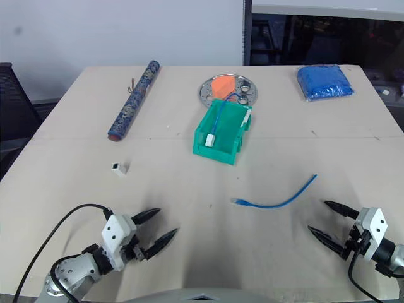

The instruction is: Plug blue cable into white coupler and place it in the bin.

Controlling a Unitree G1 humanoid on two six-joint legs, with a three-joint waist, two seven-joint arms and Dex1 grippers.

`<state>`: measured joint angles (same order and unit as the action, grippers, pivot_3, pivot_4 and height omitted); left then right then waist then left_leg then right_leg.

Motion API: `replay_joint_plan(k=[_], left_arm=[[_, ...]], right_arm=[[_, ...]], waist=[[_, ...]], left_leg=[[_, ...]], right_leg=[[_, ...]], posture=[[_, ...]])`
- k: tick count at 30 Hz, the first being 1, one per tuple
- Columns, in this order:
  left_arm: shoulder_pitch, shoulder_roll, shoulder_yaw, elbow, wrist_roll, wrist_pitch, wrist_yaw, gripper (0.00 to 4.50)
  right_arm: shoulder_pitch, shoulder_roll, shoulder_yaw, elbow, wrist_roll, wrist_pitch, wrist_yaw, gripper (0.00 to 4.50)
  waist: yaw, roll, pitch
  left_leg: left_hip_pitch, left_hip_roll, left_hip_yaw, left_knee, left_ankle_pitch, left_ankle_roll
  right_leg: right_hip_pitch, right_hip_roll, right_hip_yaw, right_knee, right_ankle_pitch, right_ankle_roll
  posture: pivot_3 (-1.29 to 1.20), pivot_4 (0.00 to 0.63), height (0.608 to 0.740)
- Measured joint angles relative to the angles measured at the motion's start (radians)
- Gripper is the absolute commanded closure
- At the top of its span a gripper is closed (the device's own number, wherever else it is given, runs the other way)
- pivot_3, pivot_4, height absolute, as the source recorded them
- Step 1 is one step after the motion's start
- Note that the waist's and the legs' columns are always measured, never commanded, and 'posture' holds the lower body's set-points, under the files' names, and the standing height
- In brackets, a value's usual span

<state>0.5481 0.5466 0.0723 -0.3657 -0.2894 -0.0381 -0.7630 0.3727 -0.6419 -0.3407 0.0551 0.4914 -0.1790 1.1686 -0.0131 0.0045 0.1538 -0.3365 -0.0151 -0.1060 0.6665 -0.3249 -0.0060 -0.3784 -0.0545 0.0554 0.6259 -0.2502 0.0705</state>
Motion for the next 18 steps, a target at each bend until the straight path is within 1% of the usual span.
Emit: replay_joint_plan(k=[5,7,10,13,16,18], left_arm=[[-0.025,0.024,0.003,0.012,-0.01,0.005,-0.026,0.41],[-0.037,0.058,0.005,0.009,-0.021,0.017,-0.052,0.41],[-0.065,0.184,-0.002,-0.044,-0.079,0.069,-0.18,0.41],[-0.131,0.254,0.011,-0.109,-0.168,0.124,-0.258,0.41],[-0.202,0.332,0.053,-0.158,-0.262,0.196,-0.323,0.41],[-0.222,0.359,0.072,-0.173,-0.299,0.23,-0.345,0.41]], right_arm=[[-0.058,0.0,0.052,-0.102,0.004,0.041,-0.001,0.04],[-0.083,-0.001,0.083,-0.143,0.003,0.062,-0.002,0.04],[-0.15,-0.005,0.189,-0.215,-0.06,0.129,-0.042,0.04],[-0.216,-0.005,0.296,-0.248,-0.137,0.171,-0.072,0.04],[-0.298,-0.006,0.404,-0.255,-0.212,0.248,-0.102,0.04],[-0.335,-0.001,0.441,-0.255,-0.236,0.288,-0.118,0.04]], waist=[[0.001,0.0,0.0],[0.002,-0.001,0.001],[0.0,-0.004,0.005],[0.001,-0.006,0.006],[0.0,-0.006,0.006],[-0.001,-0.006,0.006]], left_leg=[[0.001,0.0,-0.002,0.0,0.0,0.0],[0.001,0.0,-0.003,0.001,0.0,0.0],[-0.001,0.0,-0.003,0.001,0.0,0.0],[-0.003,0.0,-0.005,0.002,0.0,-0.001],[-0.009,0.0,-0.005,0.001,0.001,-0.001],[-0.009,0.0,-0.005,0.001,0.001,-0.002]], right_leg=[[0.001,0.001,-0.001,0.001,0.0,0.0],[0.0,0.001,-0.002,0.001,0.0,0.0],[-0.002,0.001,-0.003,0.002,0.001,0.0],[-0.003,0.001,-0.004,0.001,0.001,0.001],[-0.01,0.001,-0.004,0.001,0.002,0.001],[-0.01,0.001,-0.004,0.001,0.002,0.001]], posture=[[0.0,0.15,0.74],[0.0,0.15,0.74],[0.0,0.15,0.74],[0.0,0.15,0.74],[0.0,0.15,0.74],[0.0,0.15,0.74]])
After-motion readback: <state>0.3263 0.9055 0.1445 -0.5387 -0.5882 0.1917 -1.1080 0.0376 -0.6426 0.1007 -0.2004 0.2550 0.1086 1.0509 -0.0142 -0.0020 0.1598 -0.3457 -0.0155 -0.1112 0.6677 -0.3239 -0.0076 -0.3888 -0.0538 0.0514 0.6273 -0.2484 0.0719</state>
